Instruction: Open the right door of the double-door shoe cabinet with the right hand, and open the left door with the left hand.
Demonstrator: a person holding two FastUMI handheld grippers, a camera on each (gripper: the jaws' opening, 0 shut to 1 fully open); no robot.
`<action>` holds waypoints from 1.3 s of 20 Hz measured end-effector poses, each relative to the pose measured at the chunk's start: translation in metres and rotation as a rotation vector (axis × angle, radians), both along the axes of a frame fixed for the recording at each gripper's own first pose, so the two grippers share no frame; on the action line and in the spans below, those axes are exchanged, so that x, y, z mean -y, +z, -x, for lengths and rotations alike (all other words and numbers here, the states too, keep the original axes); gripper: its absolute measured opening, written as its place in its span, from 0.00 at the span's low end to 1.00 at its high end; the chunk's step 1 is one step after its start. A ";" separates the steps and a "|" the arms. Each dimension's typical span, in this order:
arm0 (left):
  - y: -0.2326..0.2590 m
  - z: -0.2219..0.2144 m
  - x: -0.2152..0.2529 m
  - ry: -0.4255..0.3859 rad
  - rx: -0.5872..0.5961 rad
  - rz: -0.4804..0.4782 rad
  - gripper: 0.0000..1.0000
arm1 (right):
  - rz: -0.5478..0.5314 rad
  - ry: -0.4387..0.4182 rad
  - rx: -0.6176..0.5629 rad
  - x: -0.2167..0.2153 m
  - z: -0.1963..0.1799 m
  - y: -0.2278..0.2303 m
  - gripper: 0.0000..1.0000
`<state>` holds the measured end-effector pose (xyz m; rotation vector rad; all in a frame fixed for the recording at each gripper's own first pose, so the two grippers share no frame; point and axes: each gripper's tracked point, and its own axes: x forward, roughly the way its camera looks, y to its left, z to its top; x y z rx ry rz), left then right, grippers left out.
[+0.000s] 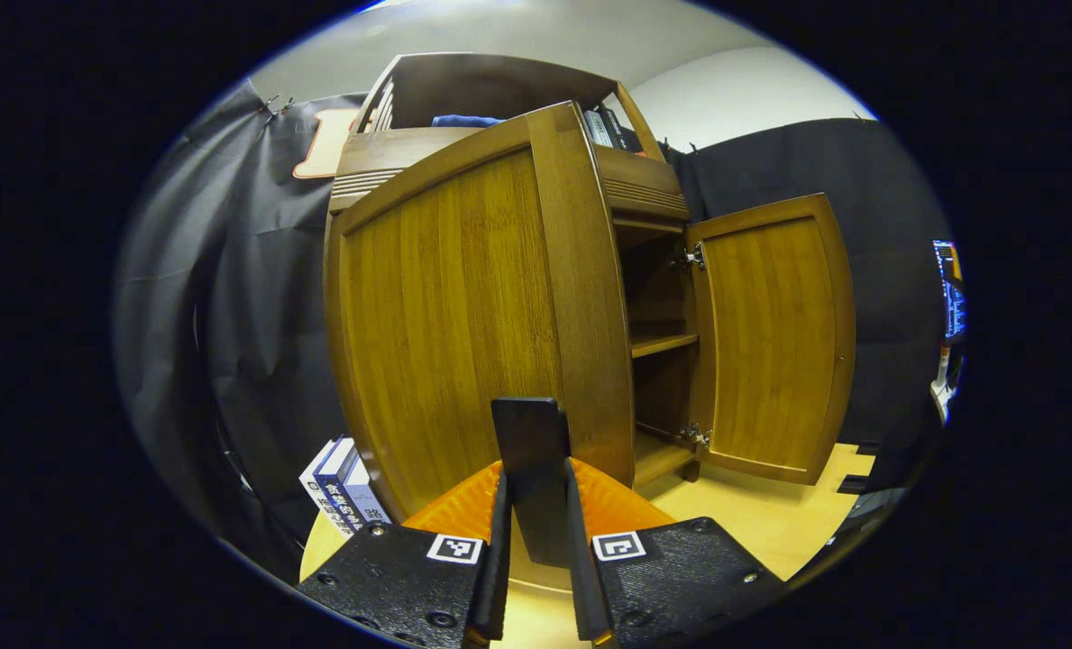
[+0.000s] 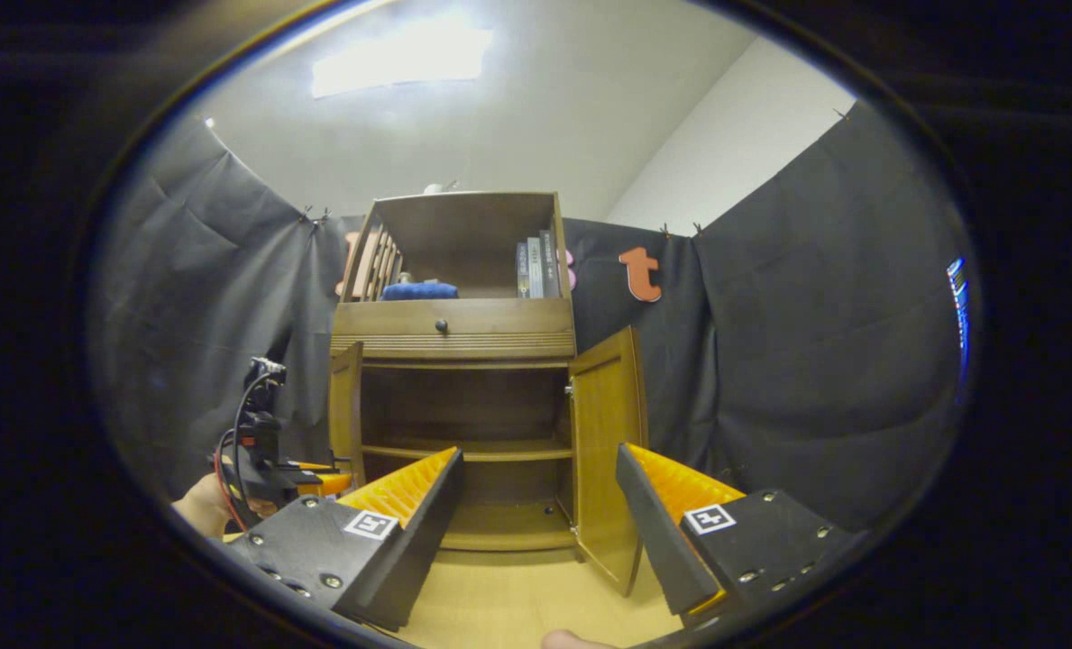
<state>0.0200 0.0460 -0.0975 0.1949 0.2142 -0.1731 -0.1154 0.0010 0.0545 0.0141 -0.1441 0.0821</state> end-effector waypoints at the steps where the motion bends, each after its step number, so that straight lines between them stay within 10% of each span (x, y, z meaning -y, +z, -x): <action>1: 0.002 0.004 -0.005 0.001 0.006 -0.007 0.31 | 0.001 0.004 -0.002 -0.002 0.000 -0.002 0.96; 20: 0.014 0.044 -0.074 0.144 0.059 -0.036 0.30 | 0.021 0.029 0.014 -0.024 0.002 -0.020 1.00; 26: 0.015 0.053 -0.115 0.192 0.066 -0.061 0.13 | -0.009 0.027 0.012 -0.022 0.000 -0.023 1.00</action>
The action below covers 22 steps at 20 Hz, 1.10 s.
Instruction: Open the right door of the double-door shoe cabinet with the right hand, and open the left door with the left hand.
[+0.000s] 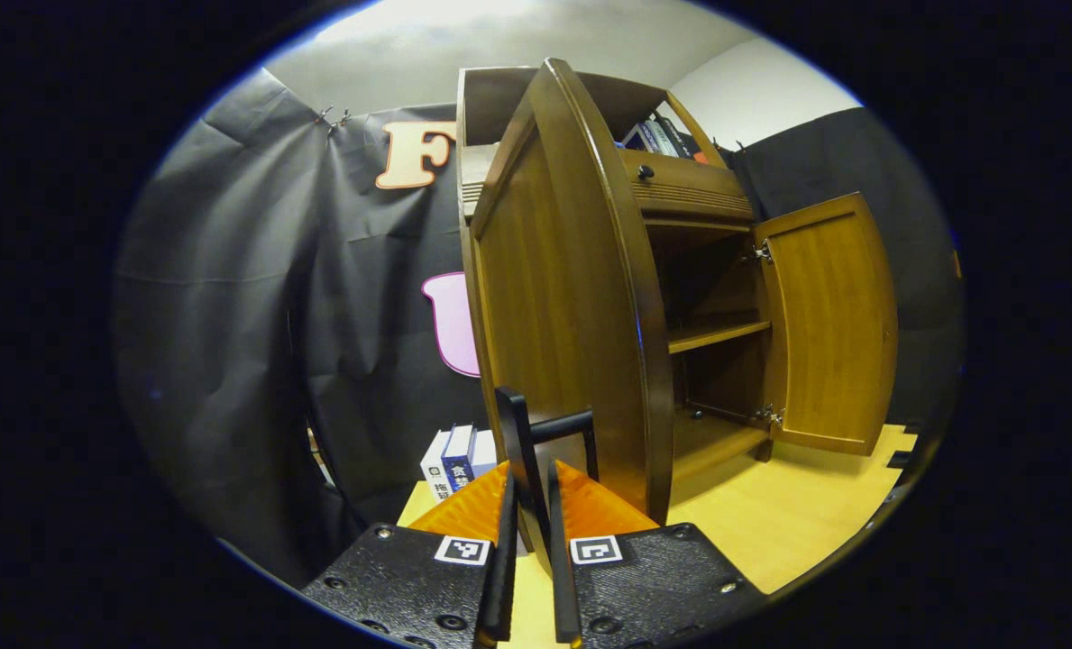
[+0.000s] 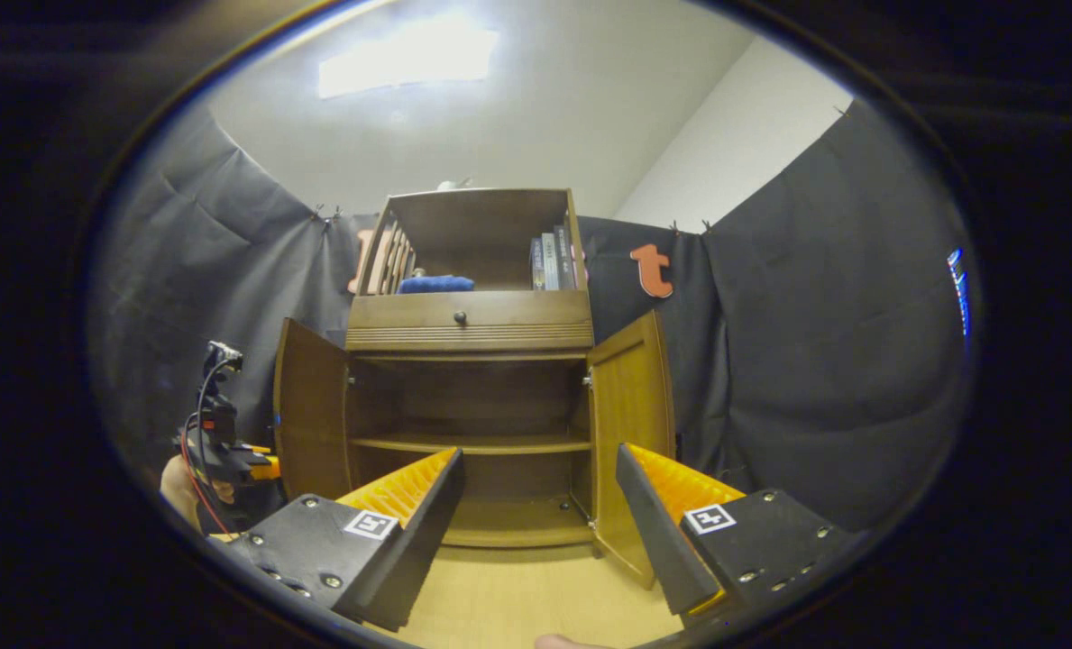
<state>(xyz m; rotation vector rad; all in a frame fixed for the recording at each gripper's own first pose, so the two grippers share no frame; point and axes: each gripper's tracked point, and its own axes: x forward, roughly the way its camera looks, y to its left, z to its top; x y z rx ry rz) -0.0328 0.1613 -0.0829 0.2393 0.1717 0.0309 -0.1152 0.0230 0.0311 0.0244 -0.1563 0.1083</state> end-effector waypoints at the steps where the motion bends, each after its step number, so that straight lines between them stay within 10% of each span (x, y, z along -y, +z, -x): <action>1: 0.002 0.000 -0.005 -0.002 0.005 0.011 0.17 | -0.003 0.001 -0.003 -0.001 -0.001 -0.001 0.99; 11: 0.003 0.005 -0.055 -0.029 -0.040 0.147 0.02 | -0.022 0.139 -0.025 -0.047 0.000 -0.009 1.00; 22: 0.003 0.016 -0.049 -0.036 -0.046 0.143 0.13 | -0.065 0.140 -0.034 -0.026 0.005 -0.015 0.99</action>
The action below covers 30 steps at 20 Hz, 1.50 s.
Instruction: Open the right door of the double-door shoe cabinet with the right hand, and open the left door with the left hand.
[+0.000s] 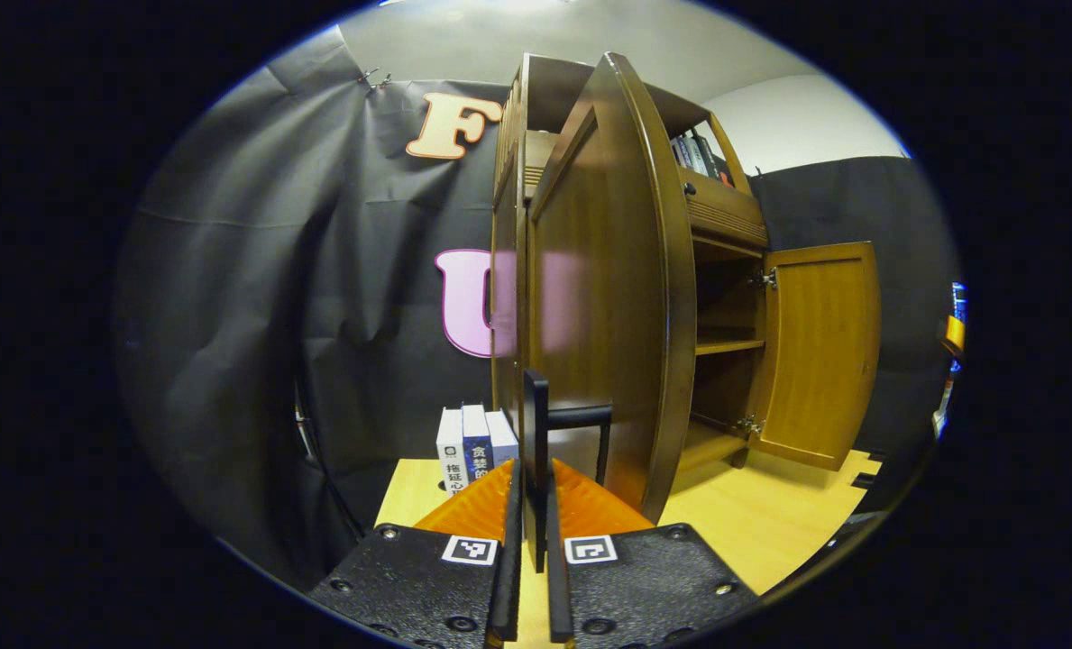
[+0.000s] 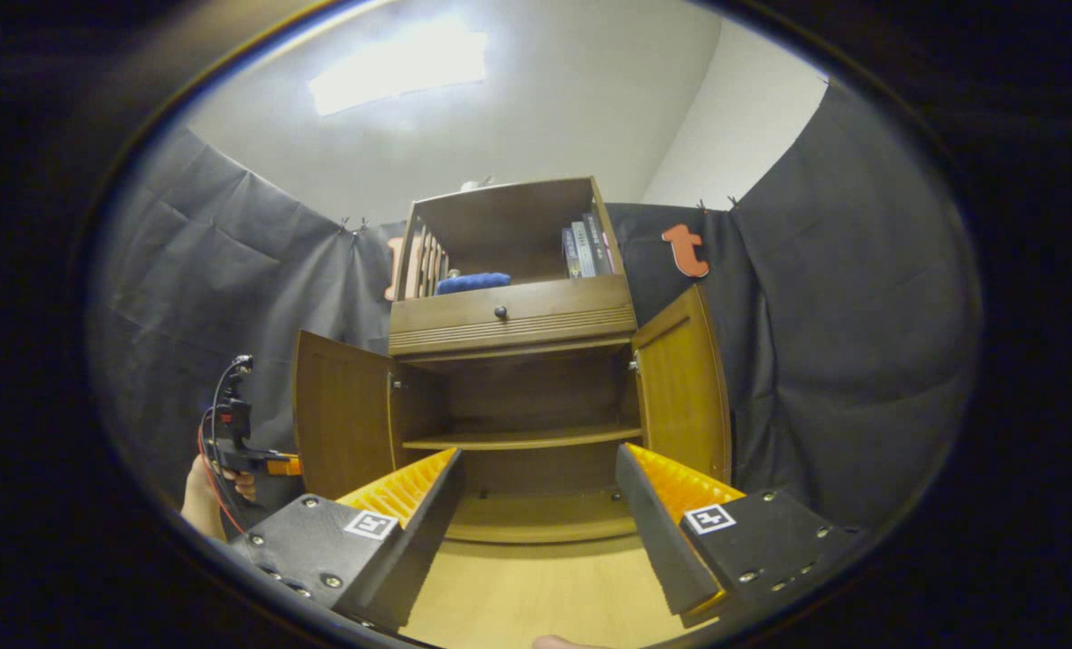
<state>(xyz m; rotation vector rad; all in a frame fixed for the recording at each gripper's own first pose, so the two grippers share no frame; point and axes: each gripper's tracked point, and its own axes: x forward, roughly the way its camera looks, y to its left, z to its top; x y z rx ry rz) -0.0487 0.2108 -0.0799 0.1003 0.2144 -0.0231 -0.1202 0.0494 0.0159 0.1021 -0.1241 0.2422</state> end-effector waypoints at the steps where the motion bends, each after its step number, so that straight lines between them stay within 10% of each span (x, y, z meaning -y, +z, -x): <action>1: 0.000 0.003 -0.001 0.002 0.001 -0.011 0.16 | -0.001 -0.005 -0.001 0.004 0.001 -0.001 0.99; 5: -0.006 0.015 -0.011 0.065 -0.033 -0.008 0.22 | -0.034 0.015 -0.002 0.015 -0.001 0.000 0.99; 11: 0.001 0.026 -0.029 0.199 -0.043 -0.049 0.63 | 0.006 -0.101 0.003 0.056 -0.016 -0.008 0.99; 17: 0.045 0.065 -0.021 0.388 0.044 -0.073 0.72 | 0.015 -0.058 -0.030 0.055 -0.026 -0.020 0.96; 30: 0.089 0.054 0.133 0.181 0.168 -0.014 0.92 | 0.081 -0.034 -0.019 0.015 -0.052 0.009 0.99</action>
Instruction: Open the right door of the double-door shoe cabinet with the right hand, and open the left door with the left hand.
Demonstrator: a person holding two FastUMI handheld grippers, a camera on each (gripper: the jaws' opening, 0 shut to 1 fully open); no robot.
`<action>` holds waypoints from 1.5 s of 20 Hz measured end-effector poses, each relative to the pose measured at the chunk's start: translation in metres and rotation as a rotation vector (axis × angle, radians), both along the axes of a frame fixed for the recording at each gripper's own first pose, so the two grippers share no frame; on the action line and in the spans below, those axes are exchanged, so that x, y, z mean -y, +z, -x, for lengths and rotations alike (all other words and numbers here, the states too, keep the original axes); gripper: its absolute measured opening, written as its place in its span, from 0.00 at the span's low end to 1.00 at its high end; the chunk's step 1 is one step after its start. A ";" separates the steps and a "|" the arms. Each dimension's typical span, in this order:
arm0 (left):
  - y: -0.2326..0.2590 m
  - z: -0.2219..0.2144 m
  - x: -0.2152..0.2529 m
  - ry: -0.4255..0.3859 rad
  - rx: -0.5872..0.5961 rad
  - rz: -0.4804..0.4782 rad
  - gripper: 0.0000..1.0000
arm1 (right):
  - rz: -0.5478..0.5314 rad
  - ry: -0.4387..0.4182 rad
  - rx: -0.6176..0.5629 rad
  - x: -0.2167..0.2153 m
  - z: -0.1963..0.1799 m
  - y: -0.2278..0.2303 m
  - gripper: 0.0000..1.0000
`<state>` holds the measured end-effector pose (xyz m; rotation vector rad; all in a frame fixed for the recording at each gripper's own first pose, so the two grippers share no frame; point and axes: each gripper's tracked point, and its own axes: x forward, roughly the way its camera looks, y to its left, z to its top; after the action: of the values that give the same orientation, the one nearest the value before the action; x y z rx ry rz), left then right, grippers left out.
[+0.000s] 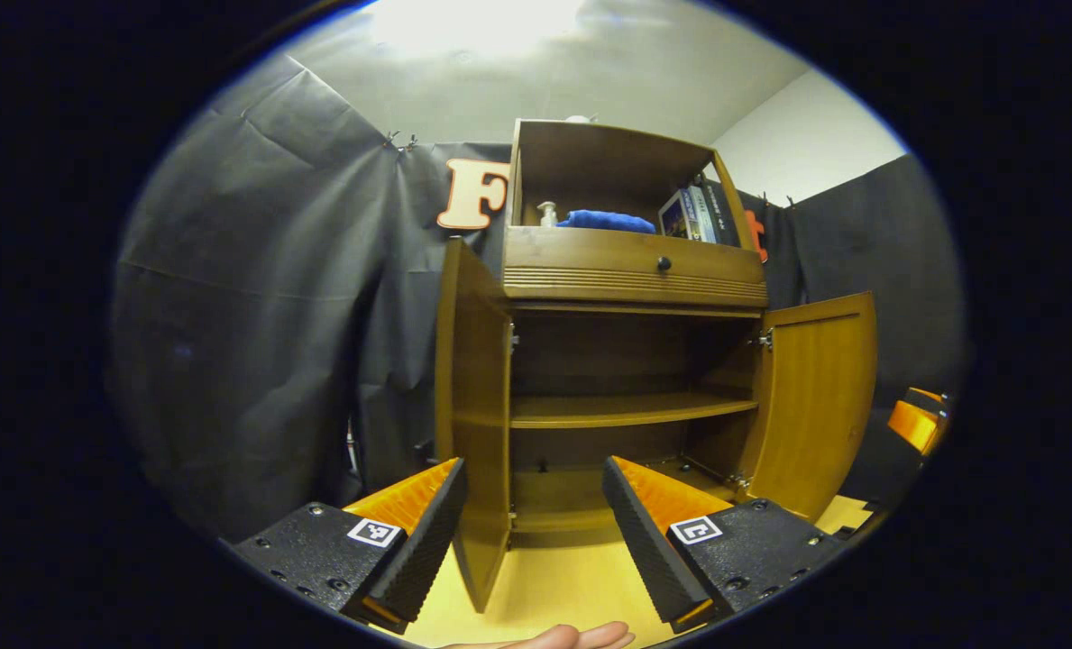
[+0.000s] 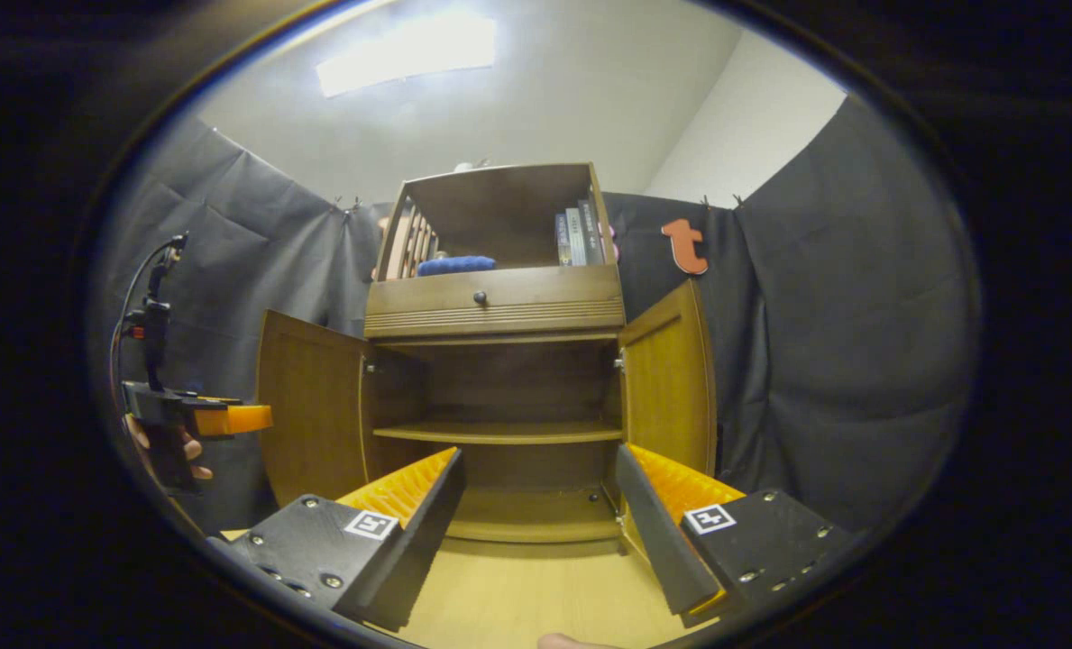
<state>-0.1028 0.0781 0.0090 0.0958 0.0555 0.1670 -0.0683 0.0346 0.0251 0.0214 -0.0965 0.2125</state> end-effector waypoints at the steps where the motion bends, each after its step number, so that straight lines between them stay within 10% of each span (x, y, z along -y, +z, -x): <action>1: 0.001 -0.003 0.005 -0.005 0.000 0.002 0.92 | -0.003 -0.002 0.002 -0.001 -0.004 0.003 0.99; 30: -0.045 -0.141 0.157 -0.103 0.013 -0.074 0.94 | 0.026 -0.157 -0.136 0.027 -0.099 -0.070 0.99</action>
<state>0.0382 -0.0785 -0.0359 0.1714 0.0314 0.0664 0.0311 0.0080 -0.0452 0.0020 0.0399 0.0551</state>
